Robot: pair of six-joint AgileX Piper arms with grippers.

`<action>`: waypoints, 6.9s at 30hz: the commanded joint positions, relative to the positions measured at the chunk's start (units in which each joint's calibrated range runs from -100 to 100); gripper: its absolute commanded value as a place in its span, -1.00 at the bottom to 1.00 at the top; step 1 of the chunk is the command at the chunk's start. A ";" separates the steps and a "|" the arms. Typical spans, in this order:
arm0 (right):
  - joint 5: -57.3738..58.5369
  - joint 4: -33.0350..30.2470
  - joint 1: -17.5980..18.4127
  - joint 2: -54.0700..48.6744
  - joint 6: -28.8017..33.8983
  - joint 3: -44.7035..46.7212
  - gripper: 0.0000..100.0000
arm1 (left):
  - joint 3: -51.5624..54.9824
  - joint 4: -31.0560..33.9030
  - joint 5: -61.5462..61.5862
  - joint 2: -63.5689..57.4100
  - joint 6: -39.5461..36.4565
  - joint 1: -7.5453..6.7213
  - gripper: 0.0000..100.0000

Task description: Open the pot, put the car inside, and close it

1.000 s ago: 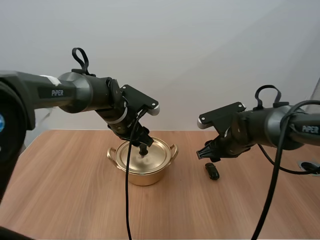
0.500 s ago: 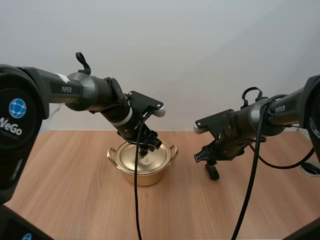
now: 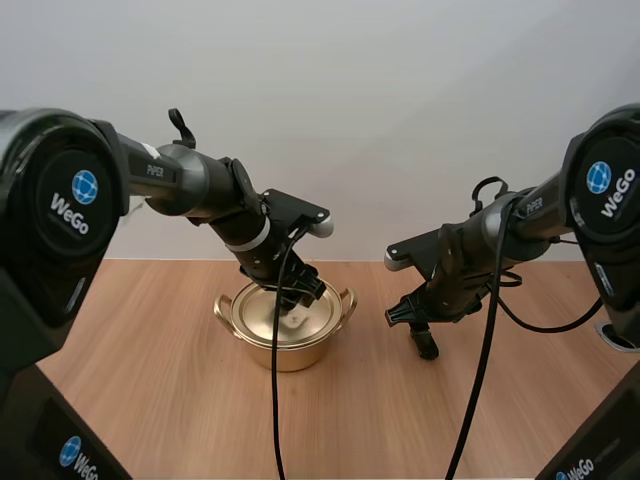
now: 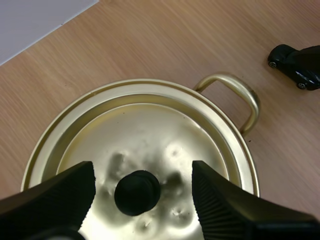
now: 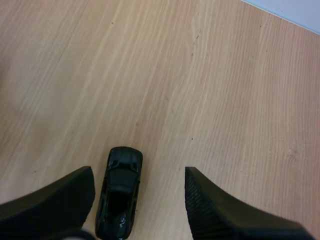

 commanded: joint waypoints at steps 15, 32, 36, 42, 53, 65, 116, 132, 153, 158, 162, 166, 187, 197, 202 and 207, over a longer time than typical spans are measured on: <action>1.91 0.36 -0.05 6.04 -0.02 0.01 0.76 | -0.28 0.51 0.53 0.69 -0.15 -0.02 0.81; 2.59 1.58 -0.05 8.54 -0.10 0.01 -0.68 | -0.28 0.51 1.41 0.69 -0.15 -0.02 0.00; 2.59 1.82 -0.05 8.54 -0.10 0.01 -1.00 | -0.28 0.51 1.84 0.69 -0.15 -0.02 -0.74; 2.59 2.19 -0.05 6.73 -0.10 0.01 -1.00 | -0.28 1.48 1.84 0.69 -0.50 -0.02 -1.00; 3.98 2.01 -0.05 -8.25 -0.43 -1.28 -1.00 | -4.03 1.78 4.62 -3.03 -0.93 1.07 -1.00; 15.81 15.07 3.50 -13.79 -11.90 -14.52 -1.00 | -14.82 1.24 9.81 -15.01 -0.93 5.04 -1.00; 15.90 31.38 -3.83 -6.37 -25.93 -15.33 -1.00 | -25.03 -6.13 25.15 -20.56 -4.31 5.39 -1.00; 17.24 37.74 -3.84 -14.10 -25.73 -15.88 -1.00 | -9.40 -5.57 20.52 -14.81 0.21 5.25 -1.00; 17.74 37.24 -3.84 -14.10 -26.79 -15.88 -1.00 | -3.14 -1.72 8.04 -1.47 0.07 1.73 -1.00; 17.74 37.24 -3.84 -14.10 -26.91 -15.88 -1.00 | -3.14 -1.11 7.24 -1.01 -0.32 1.73 -1.00; 17.74 37.24 -3.84 -14.10 -27.02 -15.88 -1.00 | -3.14 -1.37 7.03 0.35 -0.20 1.73 -1.00; 17.74 37.24 -3.84 -14.10 -27.22 -15.88 -1.00 | -3.14 -2.32 8.20 2.15 0.56 1.73 -1.00; 17.82 37.62 -3.84 -14.10 -26.69 -15.88 -1.00 | -4.95 -2.93 7.72 1.21 -0.40 1.73 0.21; 23.61 39.70 -3.84 -14.10 -19.66 -15.88 -1.00 | -10.91 -2.48 7.55 -13.29 -2.45 1.73 -1.00; 29.51 43.86 -3.49 -15.62 -21.01 -16.03 -1.00 | -11.24 -0.63 6.24 -22.63 -2.35 1.73 -1.00; 29.35 45.42 -1.70 -22.91 -25.96 -15.88 -1.00 | -11.24 -4.10 14.36 -30.89 -5.88 1.73 -1.00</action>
